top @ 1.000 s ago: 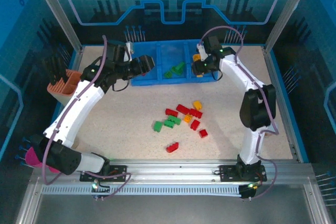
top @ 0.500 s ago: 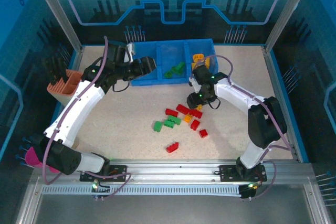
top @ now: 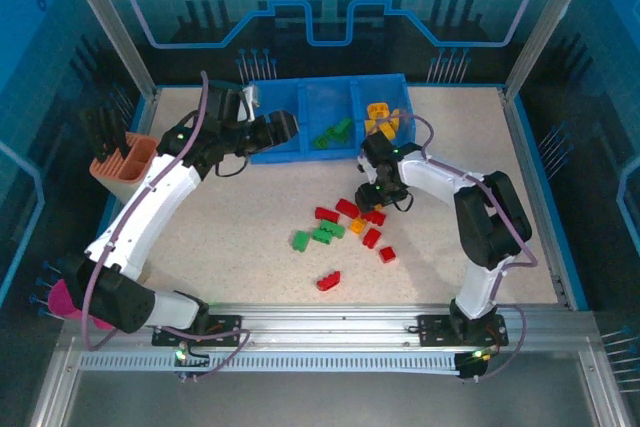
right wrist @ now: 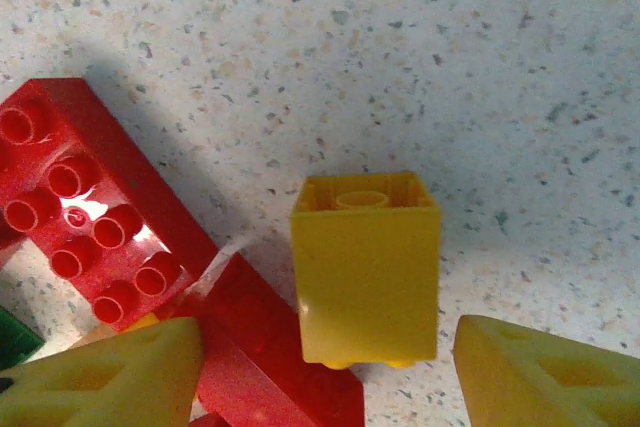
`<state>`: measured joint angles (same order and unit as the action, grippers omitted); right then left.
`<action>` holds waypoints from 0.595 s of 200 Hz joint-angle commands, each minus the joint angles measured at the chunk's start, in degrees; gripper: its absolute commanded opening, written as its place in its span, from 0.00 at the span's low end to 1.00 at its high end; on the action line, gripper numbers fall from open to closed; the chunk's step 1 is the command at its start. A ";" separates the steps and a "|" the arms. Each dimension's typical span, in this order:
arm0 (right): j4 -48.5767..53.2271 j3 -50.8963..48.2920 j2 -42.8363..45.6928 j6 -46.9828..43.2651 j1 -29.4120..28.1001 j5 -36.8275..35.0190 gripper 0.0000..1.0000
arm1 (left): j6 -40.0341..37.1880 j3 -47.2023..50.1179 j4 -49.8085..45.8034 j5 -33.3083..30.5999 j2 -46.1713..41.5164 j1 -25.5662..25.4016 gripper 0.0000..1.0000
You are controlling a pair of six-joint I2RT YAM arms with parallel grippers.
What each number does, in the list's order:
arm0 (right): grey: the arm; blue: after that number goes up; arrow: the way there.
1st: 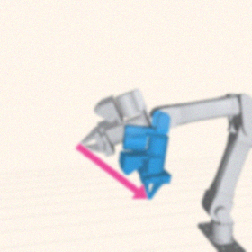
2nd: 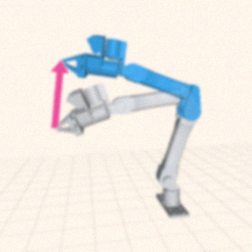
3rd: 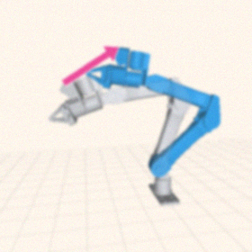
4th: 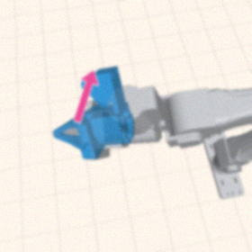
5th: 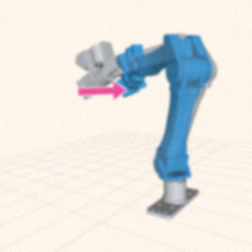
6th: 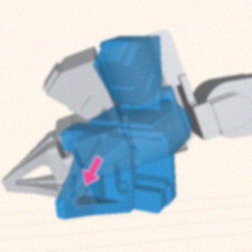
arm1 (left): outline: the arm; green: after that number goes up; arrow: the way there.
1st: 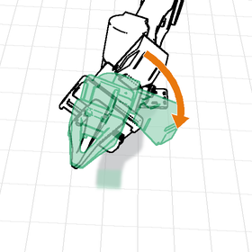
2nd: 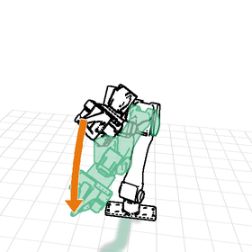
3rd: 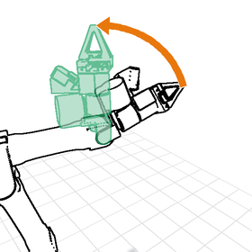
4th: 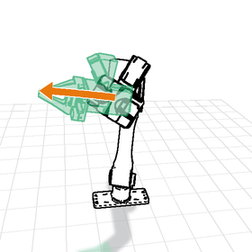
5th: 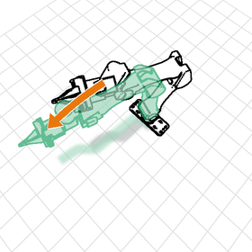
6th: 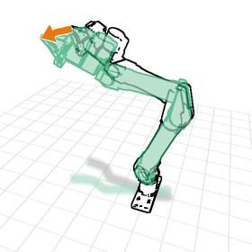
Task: Sort the legos into containers by color
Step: Pick up the lego from the center of the table.
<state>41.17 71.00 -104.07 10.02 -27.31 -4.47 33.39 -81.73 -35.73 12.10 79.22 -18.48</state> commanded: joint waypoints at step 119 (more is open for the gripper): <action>-1.12 1.51 -4.87 -0.08 5.09 0.17 0.58 | -0.11 0.69 0.86 2.09 0.85 0.64 0.81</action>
<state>39.48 73.03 -106.21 10.09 -24.14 -2.33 33.04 -81.21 -35.70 12.34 79.24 -18.48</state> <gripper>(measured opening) 0.573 0.805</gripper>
